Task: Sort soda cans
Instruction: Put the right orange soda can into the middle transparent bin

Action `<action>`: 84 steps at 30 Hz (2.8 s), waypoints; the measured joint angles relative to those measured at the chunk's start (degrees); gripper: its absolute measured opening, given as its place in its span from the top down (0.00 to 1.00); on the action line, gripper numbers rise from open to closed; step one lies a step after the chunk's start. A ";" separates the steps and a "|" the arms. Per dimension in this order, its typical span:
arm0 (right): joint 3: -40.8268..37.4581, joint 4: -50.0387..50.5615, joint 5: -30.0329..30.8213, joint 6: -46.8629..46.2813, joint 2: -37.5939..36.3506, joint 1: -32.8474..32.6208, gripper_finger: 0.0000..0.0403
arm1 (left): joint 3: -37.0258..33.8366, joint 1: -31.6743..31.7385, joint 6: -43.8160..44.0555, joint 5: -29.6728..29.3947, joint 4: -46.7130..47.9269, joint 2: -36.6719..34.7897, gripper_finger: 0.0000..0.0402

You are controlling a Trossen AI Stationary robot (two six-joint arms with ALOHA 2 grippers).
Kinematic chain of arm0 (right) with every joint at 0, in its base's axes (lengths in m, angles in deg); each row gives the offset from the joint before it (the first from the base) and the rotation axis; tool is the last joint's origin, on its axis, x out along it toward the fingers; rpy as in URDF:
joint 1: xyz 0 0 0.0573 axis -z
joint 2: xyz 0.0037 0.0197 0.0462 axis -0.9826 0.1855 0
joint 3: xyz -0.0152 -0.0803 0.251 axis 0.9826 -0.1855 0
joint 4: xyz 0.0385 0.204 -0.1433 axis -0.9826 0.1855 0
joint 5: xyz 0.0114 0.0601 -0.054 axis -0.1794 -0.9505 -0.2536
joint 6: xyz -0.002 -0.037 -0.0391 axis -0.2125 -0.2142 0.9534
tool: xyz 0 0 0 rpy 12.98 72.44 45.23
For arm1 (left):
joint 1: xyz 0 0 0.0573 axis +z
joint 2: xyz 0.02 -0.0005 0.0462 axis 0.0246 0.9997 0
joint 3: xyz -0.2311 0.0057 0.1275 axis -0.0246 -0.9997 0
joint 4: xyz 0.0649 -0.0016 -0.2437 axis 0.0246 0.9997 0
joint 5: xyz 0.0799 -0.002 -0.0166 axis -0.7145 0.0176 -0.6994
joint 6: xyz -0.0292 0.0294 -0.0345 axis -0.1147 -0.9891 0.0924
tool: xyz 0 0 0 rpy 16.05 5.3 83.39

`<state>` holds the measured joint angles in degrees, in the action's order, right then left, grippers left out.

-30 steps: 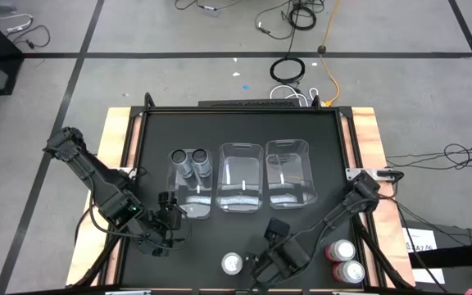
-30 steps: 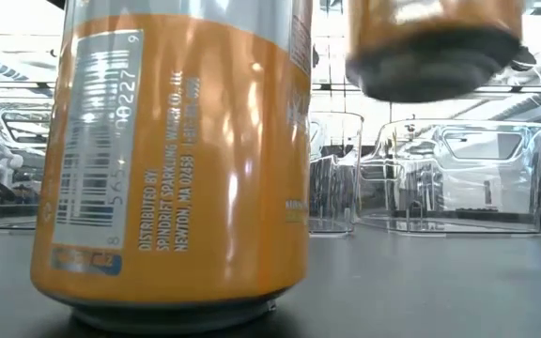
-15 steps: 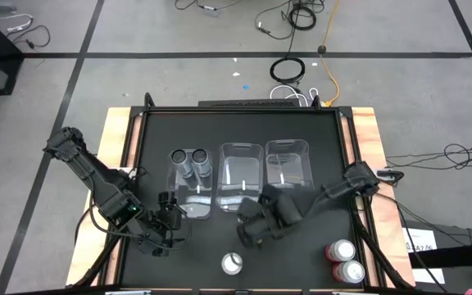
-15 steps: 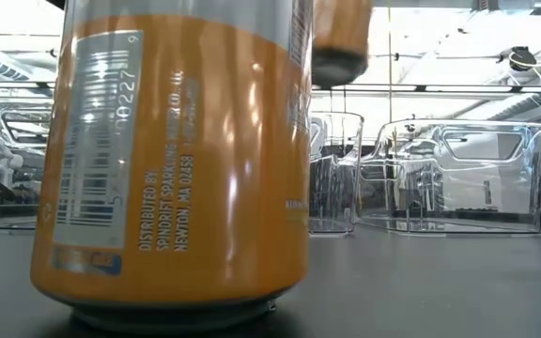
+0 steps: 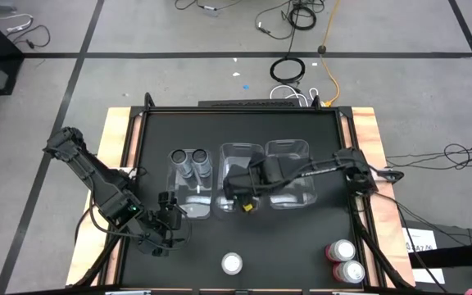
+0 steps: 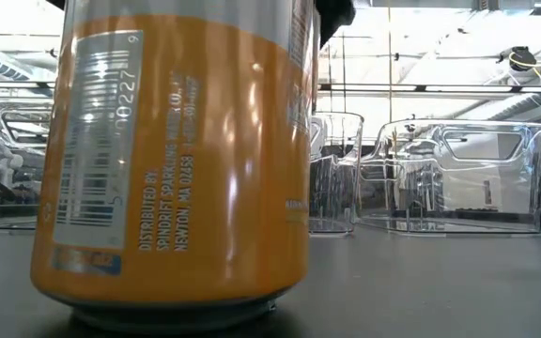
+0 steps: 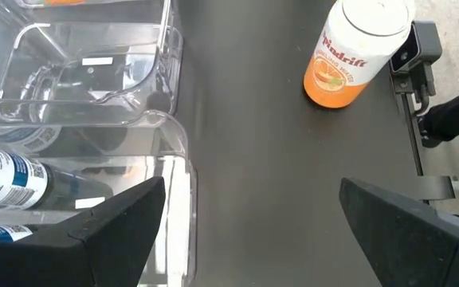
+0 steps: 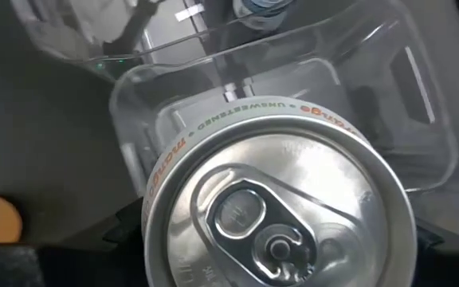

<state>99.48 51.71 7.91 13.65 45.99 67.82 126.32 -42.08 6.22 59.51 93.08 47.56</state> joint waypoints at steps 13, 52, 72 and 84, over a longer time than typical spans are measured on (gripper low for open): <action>-12.69 -14.76 -8.39 9.60 -0.07 10.75 0.28 | 0.00 0.00 0.00 0.02 0.00 0.00 0.04; -22.43 -30.97 -19.28 13.95 2.21 22.56 0.16 | 0.00 0.00 -1.83 -0.43 0.01 -0.02 0.04; -22.43 -30.15 -19.54 15.09 2.21 22.38 0.15 | -9.91 0.06 -17.90 -4.45 -10.18 -1.92 0.04; -22.43 -30.11 -19.54 14.87 2.21 21.24 0.15 | -33.04 7.96 -30.39 5.84 -29.09 -29.09 0.04</action>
<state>77.06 21.60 -11.63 28.52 48.19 89.06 93.28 -34.12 -24.16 65.34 64.00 18.47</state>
